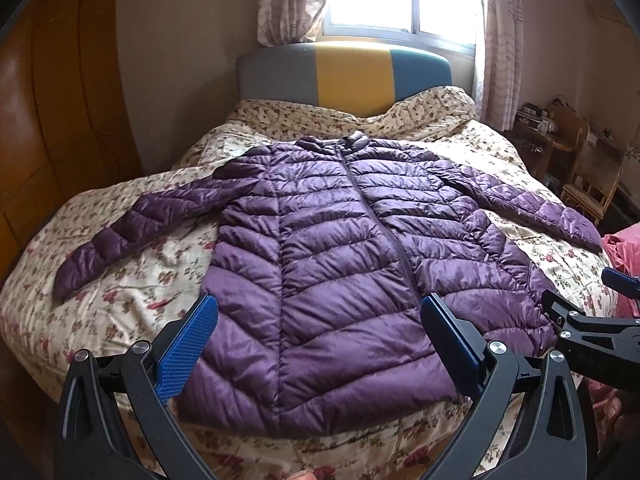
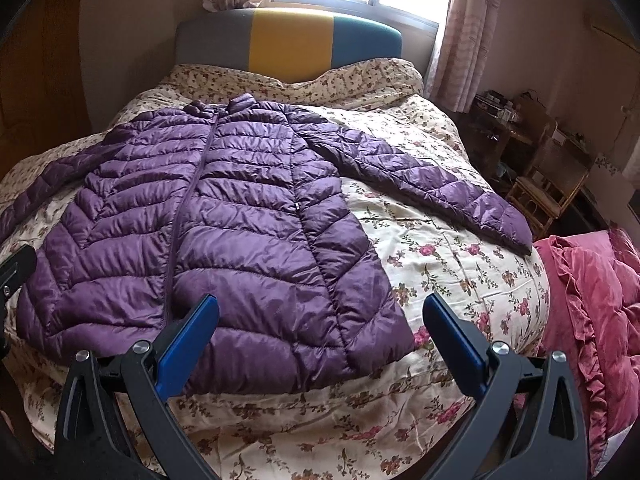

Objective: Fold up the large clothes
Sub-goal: 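Move both grippers toward the purple down jacket's hem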

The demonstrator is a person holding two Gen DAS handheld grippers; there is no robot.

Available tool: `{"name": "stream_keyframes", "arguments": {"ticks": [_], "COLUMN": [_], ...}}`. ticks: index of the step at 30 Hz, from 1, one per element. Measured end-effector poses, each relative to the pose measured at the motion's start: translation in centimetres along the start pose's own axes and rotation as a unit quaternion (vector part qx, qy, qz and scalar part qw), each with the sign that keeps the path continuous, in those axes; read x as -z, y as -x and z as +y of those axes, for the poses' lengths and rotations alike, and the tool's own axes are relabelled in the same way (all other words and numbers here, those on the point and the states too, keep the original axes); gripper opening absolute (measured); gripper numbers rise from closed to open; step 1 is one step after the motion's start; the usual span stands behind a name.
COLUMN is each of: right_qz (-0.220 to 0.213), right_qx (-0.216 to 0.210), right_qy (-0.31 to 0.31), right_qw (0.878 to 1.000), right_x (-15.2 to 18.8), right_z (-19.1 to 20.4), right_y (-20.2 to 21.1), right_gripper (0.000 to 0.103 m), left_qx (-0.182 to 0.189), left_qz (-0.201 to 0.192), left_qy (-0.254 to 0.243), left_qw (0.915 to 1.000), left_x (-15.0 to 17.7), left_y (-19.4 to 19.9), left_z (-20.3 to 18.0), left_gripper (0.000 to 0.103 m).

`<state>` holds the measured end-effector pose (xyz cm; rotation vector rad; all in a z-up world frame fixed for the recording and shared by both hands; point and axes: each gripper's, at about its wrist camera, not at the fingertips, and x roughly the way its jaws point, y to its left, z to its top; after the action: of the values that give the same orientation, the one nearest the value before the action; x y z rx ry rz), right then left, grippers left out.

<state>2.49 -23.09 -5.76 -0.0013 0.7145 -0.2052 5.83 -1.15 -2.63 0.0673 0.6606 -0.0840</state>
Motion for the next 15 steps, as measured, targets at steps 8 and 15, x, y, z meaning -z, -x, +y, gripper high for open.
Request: {"name": "stream_keyframes", "arguments": {"ticks": [8, 15], "right_qz": [0.003, 0.022], "right_qx": [0.023, 0.045], "right_qy": [-0.002, -0.006], "right_qw": [1.0, 0.999], "right_x": [-1.1, -2.1], "right_z": [-1.1, -2.4], "right_y": [-2.4, -4.7], "right_gripper": [0.101, 0.101], "left_qx": [0.015, 0.023], "left_qz": [0.001, 0.007], "left_qy": [-0.016, -0.027], "left_qw": [0.9998, 0.9993], "left_x": [-1.4, -2.6], "left_y": [-2.4, -4.8], "left_z": [-1.0, -1.7], "left_gripper": [0.1, 0.1]}}
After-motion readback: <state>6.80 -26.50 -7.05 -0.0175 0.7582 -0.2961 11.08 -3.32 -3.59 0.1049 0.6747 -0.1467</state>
